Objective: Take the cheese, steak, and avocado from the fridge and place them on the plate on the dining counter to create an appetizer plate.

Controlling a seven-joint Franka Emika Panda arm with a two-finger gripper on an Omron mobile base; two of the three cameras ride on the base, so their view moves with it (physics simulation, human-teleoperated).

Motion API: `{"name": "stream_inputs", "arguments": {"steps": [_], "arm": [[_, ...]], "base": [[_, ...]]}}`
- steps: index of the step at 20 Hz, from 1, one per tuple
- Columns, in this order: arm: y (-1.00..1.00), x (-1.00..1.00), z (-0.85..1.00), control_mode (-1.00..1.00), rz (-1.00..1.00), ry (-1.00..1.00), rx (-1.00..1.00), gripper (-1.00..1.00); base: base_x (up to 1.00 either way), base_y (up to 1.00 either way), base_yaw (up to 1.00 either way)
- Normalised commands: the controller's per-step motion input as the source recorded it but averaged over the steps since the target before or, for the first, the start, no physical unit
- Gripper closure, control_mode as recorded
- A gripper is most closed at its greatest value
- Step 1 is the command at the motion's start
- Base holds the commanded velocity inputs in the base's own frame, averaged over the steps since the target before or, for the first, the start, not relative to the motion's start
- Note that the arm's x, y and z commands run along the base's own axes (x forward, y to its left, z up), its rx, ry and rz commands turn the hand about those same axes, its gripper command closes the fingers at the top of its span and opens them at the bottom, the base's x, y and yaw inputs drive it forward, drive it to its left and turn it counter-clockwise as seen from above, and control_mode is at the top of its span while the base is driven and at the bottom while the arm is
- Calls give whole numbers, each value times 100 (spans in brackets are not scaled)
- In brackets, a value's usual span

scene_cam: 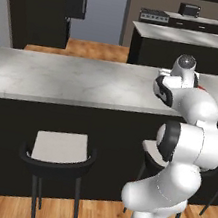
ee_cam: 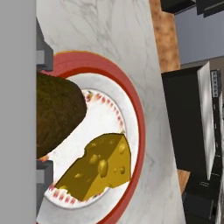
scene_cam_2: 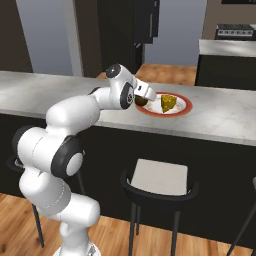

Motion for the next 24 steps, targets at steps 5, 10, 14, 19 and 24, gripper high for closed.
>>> {"name": "stream_inputs", "arguments": {"steps": [5,10,14,19,24], "arm": [[0,0,0,-100,0,0,0,-100],[0,-3,24,-100,0,-5,0,-100],[4,-22,82,-100,0,-18,0,-100],[2,-20,85,-100,0,-17,0,-100],[9,-83,69,-100,0,-8,6,-100]], "base": [[0,0,0],[0,0,0],[0,0,0],[0,0,0],[0,0,0]]}}
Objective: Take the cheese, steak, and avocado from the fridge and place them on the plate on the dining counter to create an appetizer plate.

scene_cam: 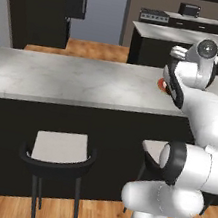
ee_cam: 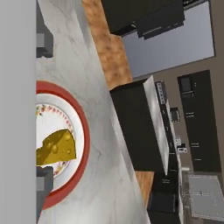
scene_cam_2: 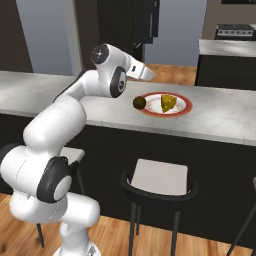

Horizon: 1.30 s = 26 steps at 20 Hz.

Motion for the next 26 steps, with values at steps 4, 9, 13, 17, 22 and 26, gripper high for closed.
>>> {"name": "stream_inputs", "arguments": {"steps": [4,9,13,17,22,26], "arm": [[39,-100,37,-100,3,8,24,-100],[59,-100,9,-100,3,13,24,-100],[66,-100,-2,-100,1,5,9,-100],[48,-98,-38,-100,0,1,0,-100],[8,-71,-70,-100,0,9,0,-100],[0,-41,-66,-100,0,16,0,-100]], "base": [[0,0,0],[0,0,0],[0,0,0],[0,0,0],[0,0,0],[0,0,0]]}}
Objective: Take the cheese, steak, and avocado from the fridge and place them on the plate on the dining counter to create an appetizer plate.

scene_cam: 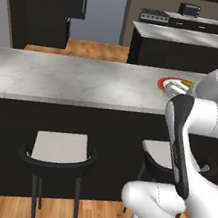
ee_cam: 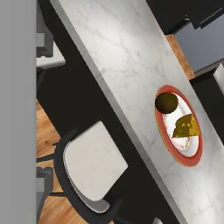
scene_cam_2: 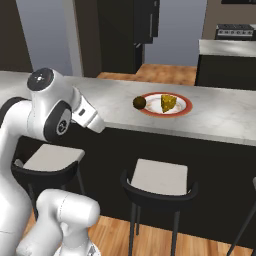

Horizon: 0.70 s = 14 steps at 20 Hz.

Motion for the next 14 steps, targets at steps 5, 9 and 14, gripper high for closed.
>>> {"name": "stream_inputs", "arguments": {"steps": [5,9,14], "arm": [[-2,-11,-42,-100,0,16,0,-100],[-12,-11,-3,-100,-1,1,0,-100],[-2,-8,0,100,-1,0,0,-100]], "base": [[0,0,0],[0,0,0],[-73,-7,-7]]}}
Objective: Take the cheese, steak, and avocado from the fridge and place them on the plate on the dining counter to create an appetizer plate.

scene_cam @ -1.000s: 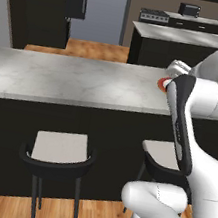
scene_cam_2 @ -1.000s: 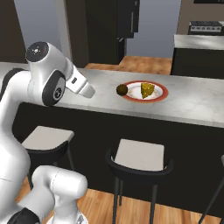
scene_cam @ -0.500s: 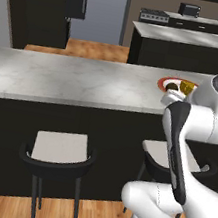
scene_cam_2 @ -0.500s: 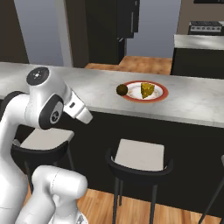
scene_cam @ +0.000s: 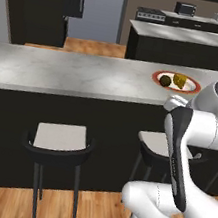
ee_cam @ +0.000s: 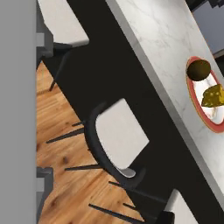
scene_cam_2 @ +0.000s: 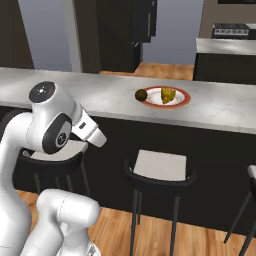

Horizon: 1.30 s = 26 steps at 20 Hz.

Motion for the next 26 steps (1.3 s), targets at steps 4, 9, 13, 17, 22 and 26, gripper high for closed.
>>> {"name": "stream_inputs", "arguments": {"steps": [4,9,13,17,22,26], "arm": [[0,0,0,100,0,0,0,-100],[0,0,0,100,0,0,0,-100],[0,0,0,100,0,0,0,-100],[0,0,0,100,0,0,0,-100],[0,0,0,100,0,0,0,-100],[0,0,0,100,0,0,0,-100]], "base": [[-100,-45,-18],[-71,-100,-21],[-11,-100,-23],[0,-100,-18],[0,-100,-12],[0,-100,-12]]}}
